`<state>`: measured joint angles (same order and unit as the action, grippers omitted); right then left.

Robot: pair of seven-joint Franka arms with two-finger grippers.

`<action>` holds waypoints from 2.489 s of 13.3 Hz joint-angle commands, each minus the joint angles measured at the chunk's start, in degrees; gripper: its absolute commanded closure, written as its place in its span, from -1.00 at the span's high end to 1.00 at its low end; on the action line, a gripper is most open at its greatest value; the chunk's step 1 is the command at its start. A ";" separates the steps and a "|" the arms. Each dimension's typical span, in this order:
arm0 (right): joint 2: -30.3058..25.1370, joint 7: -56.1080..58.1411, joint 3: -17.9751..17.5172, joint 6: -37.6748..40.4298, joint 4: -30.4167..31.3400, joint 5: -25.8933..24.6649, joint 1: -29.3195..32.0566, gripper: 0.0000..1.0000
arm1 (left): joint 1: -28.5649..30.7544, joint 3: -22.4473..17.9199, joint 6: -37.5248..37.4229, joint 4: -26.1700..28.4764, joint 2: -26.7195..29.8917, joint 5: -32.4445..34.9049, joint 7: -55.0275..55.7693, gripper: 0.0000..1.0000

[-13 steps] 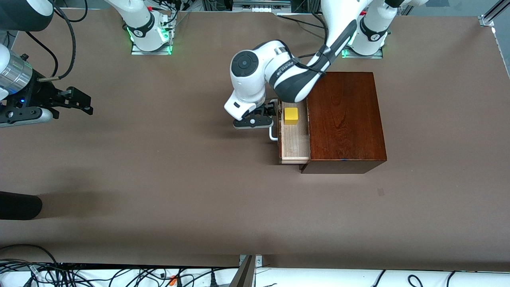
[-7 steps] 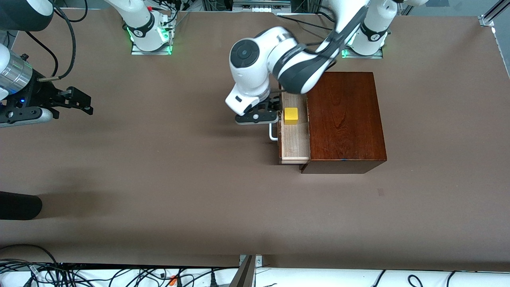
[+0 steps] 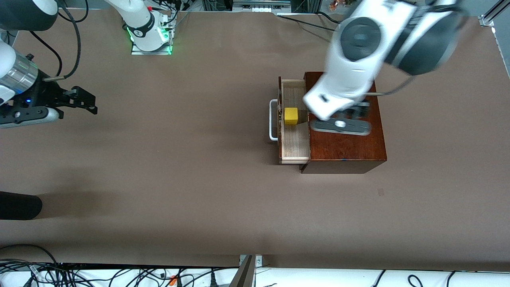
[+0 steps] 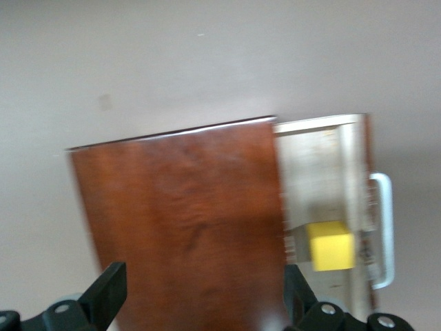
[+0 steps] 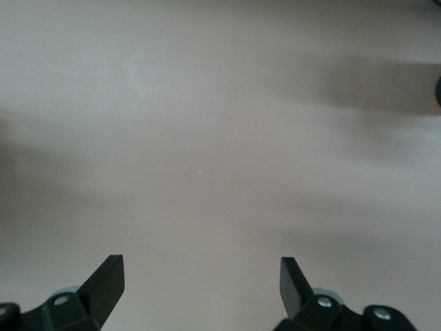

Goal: Open drawer, take yellow block, close drawer
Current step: 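Release the handle and raise the left gripper while the right gripper reaches over, then lower the right gripper into the drawer onto the yellow cube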

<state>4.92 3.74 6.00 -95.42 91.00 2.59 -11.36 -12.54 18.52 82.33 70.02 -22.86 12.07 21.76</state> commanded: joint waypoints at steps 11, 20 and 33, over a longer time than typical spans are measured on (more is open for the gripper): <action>8.94 14.78 -9.86 -2.31 -5.98 0.31 -20.07 1.00 | 7.63 -17.55 18.92 32.10 27.77 -12.95 -19.21 1.00; 34.09 21.74 -9.43 -11.71 -28.51 -7.50 -39.86 1.00 | 8.50 -18.26 14.35 29.91 26.73 -12.77 -19.12 1.00; 40.69 26.23 -9.69 -22.08 -28.51 -9.80 -41.72 1.00 | 9.03 -17.73 14.26 29.82 26.55 -12.68 -19.12 1.00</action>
<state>42.91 29.76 -4.07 -115.71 64.41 -6.69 -52.22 -3.71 0.51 97.10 99.97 3.35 0.15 3.10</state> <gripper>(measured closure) 0.000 0.000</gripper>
